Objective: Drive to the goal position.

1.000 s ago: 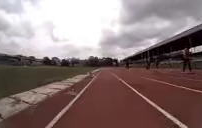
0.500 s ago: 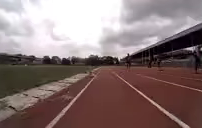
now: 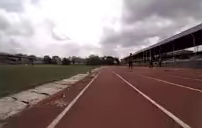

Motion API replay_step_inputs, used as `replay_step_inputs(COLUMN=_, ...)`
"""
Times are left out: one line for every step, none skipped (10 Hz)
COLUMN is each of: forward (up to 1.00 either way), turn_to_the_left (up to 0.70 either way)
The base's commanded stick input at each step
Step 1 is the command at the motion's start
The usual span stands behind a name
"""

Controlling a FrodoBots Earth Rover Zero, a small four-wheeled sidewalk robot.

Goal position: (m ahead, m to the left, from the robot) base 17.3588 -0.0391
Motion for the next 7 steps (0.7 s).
replay_step_inputs(forward=0.7, turn_to_the_left=0.0)
replay_step_inputs(forward=0.7, turn_to_the_left=0.0)
replay_step_inputs(forward=0.7, turn_to_the_left=0.0)
replay_step_inputs(forward=0.7, turn_to_the_left=0.0)
replay_step_inputs(forward=0.7, turn_to_the_left=0.0)
replay_step_inputs(forward=0.7, turn_to_the_left=0.0)
replay_step_inputs(forward=0.7, turn_to_the_left=0.0)
